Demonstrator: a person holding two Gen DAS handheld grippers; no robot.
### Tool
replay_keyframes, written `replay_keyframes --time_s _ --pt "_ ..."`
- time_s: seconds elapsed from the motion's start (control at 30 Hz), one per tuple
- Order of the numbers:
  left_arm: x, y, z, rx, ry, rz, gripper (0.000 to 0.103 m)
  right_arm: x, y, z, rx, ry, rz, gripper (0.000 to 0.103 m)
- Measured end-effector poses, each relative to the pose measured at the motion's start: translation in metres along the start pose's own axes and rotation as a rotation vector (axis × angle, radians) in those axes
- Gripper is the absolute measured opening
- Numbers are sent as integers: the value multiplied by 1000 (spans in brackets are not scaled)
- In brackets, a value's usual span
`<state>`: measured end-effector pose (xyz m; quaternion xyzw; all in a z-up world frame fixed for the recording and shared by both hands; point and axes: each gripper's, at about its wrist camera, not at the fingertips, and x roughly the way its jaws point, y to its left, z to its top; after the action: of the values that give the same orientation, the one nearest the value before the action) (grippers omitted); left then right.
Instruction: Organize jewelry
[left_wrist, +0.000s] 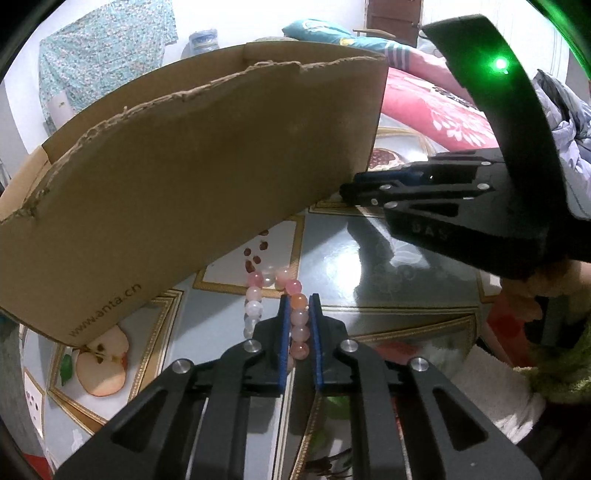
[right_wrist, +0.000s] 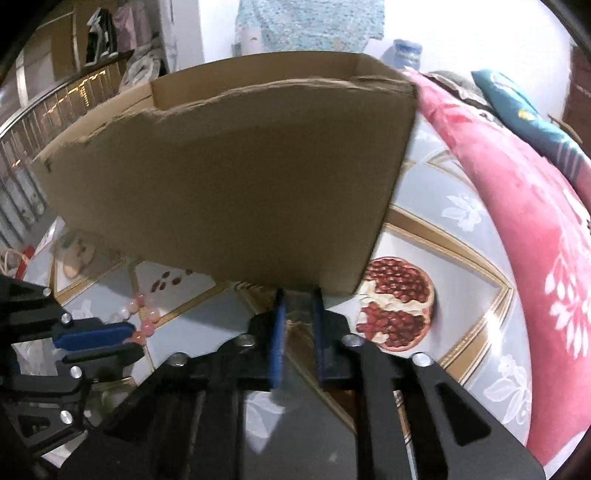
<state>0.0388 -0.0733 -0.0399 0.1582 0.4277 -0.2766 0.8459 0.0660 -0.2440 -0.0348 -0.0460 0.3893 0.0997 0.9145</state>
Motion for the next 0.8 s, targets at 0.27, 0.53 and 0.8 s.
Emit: replay_keyframes --time_s 0.27,0.53,0.8 --pt "0 3 -2 -22 -10 0 10 -10 2 -12 0 53 59 10" --pt "-2 9 -5 -42 -22 -7 10 -22 14 -26 -1 83 97 10" --pt "-7 13 -10 -52 -25 -10 10 -38 -2 -27 28 61 137 13"
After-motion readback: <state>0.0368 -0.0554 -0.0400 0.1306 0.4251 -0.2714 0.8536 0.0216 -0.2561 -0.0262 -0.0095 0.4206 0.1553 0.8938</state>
